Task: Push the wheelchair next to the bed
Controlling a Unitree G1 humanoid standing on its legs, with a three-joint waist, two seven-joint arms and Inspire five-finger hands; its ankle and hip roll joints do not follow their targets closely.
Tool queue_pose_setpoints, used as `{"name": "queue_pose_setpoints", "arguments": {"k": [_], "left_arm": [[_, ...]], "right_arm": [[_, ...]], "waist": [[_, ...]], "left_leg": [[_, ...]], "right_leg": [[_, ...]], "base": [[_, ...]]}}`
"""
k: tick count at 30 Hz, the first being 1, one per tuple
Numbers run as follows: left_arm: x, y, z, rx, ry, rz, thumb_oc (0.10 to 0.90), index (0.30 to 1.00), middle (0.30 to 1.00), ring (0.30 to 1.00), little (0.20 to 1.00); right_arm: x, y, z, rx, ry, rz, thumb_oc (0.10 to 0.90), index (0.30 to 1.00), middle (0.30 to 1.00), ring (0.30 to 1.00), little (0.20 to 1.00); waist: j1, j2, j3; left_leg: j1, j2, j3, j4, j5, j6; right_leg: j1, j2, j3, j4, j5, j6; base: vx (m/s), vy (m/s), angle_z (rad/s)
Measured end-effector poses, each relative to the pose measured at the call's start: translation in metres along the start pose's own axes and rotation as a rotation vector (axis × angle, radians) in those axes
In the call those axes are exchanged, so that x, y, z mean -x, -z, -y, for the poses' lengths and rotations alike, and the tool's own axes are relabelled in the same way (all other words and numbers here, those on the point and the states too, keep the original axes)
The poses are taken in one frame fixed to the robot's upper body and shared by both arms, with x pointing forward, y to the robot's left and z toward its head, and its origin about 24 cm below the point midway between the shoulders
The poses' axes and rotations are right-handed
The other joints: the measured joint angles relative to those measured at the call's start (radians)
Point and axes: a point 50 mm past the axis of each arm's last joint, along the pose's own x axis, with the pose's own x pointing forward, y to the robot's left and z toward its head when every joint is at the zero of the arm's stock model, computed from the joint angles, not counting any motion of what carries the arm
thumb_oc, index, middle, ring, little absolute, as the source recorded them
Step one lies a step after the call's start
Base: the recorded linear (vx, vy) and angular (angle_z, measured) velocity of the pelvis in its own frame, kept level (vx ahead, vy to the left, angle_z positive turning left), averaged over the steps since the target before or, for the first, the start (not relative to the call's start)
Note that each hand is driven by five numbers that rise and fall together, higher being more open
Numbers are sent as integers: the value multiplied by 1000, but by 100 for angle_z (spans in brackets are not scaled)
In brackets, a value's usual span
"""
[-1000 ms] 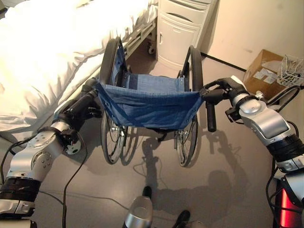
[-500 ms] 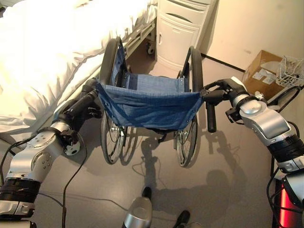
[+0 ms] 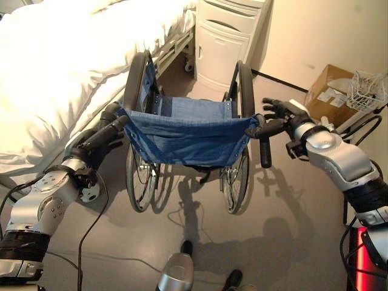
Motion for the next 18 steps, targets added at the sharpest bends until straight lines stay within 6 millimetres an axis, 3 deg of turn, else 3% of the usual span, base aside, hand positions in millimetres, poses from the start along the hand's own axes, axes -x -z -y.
{"name": "queue_pose_setpoints", "arguments": {"k": [5,12,15,18], "left_arm": [[6,0,-5,-6,-31,9,800,900,900,900,900],[28,1,-19,-68,-88,36,800,900,900,900,900],[40,3,-28,-94,-135,38,800,900,900,900,900],[54,1,-49,-121,-241,55,800,900,900,900,900]], "right_arm": [[4,-4,0,-5,1,37,800,900,900,900,900],[29,-7,19,-75,73,148,800,900,900,900,900],[41,6,40,-108,185,127,800,900,900,900,900],[57,34,69,-119,344,43,800,900,900,900,900]], "waist": [[-21,0,0],[-31,0,0],[-46,-2,-1],[-57,-2,-1]], "left_leg": [[1,1,0,-5,0,0],[14,-1,-2,-36,6,6],[21,-1,-3,-48,6,5],[22,-1,-3,-54,8,2]], "right_leg": [[0,2,0,-2,0,0],[4,13,3,-39,21,-1],[11,16,2,-54,25,-2],[16,22,3,-69,28,-5]], "base": [[0,0,0],[-11,-8,-10],[-12,-9,-8],[-12,-6,-4]]}}
